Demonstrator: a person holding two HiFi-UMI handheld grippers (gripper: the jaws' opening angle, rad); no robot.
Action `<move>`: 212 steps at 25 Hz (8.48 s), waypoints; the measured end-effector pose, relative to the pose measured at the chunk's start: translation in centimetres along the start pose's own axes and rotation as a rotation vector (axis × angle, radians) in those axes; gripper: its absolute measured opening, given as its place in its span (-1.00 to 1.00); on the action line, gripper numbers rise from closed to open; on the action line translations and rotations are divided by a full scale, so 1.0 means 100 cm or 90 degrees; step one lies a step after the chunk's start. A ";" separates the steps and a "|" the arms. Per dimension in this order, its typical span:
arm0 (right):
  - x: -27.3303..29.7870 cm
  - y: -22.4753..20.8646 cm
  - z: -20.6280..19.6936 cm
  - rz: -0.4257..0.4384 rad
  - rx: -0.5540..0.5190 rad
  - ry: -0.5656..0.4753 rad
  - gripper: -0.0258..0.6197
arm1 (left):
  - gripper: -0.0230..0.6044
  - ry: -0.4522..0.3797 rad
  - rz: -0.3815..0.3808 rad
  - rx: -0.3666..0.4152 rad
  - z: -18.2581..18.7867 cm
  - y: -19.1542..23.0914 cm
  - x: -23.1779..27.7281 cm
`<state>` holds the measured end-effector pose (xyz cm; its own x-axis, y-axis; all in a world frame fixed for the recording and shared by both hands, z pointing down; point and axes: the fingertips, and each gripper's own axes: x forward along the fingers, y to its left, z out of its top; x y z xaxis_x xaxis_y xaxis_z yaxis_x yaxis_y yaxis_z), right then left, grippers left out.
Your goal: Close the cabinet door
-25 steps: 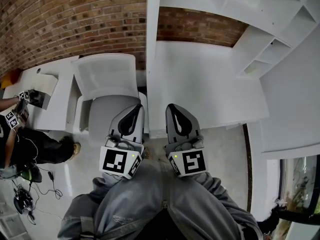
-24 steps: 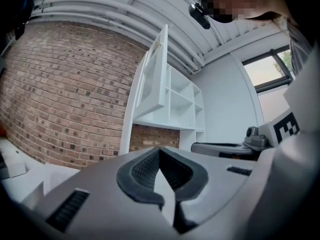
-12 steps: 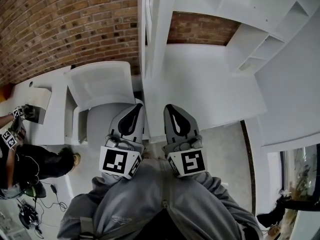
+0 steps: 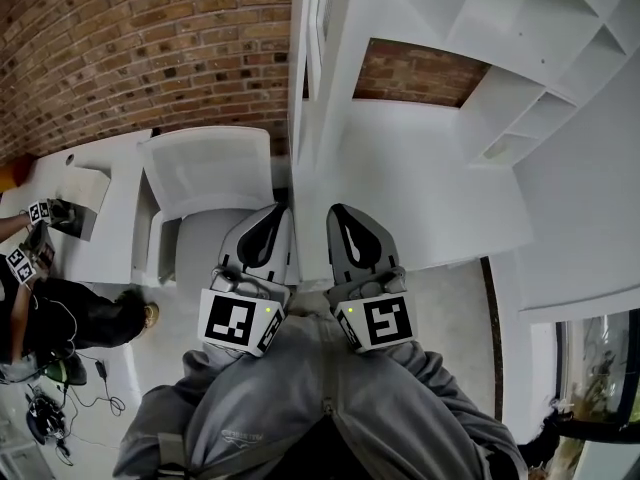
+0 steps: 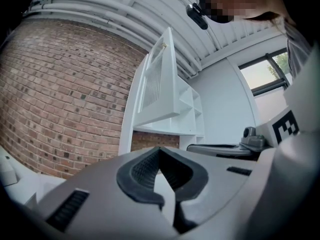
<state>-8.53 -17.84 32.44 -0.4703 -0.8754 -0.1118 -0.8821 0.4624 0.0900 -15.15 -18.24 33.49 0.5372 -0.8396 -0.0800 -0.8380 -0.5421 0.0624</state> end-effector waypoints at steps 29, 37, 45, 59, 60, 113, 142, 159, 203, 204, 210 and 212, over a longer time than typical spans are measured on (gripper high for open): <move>0.001 -0.025 0.125 0.039 -0.105 -0.170 -0.83 | -0.92 -0.128 -0.011 0.110 0.114 -0.026 0.010; 0.011 -0.028 0.158 0.066 -0.113 -0.184 -0.83 | -0.92 -0.147 -0.022 0.137 0.149 -0.030 0.015; 0.018 -0.024 0.187 0.098 -0.111 -0.172 -0.83 | -0.92 -0.135 -0.045 0.138 0.174 -0.030 0.019; 0.029 0.000 0.222 0.148 -0.102 -0.171 -0.53 | -0.92 -0.151 -0.049 0.168 0.202 -0.022 0.021; 0.031 0.002 0.222 0.153 -0.103 -0.169 -0.50 | -0.92 -0.153 -0.049 0.168 0.203 -0.021 0.021; 0.048 -0.049 0.209 0.073 -0.076 -0.122 -0.37 | -0.92 -0.150 -0.112 0.131 0.184 -0.039 0.069; 0.034 -0.129 0.198 0.011 -0.029 -0.084 -0.61 | -0.92 -0.126 -0.216 0.118 0.161 -0.078 0.115; 0.033 -0.153 0.195 0.005 -0.032 -0.072 -0.61 | -0.92 -0.129 -0.292 0.110 0.154 -0.095 0.136; 0.105 -0.287 0.173 0.250 0.025 -0.084 -0.54 | -0.92 -0.105 -0.140 0.119 0.128 -0.107 0.289; 0.107 -0.288 0.173 0.255 0.026 -0.083 -0.54 | -0.92 -0.103 -0.136 0.119 0.128 -0.106 0.291; 0.118 -0.297 0.172 0.283 0.034 -0.082 -0.54 | -0.92 -0.097 -0.112 0.124 0.130 -0.103 0.303; 0.121 -0.299 0.170 0.293 0.036 -0.082 -0.54 | -0.92 -0.096 -0.102 0.127 0.129 -0.103 0.307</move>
<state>11.74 -39.86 11.57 -0.8084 -0.5553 -0.1953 -0.5801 0.8078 0.1048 8.72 -38.03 17.56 0.6567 -0.7211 -0.2208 -0.7537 -0.6377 -0.1587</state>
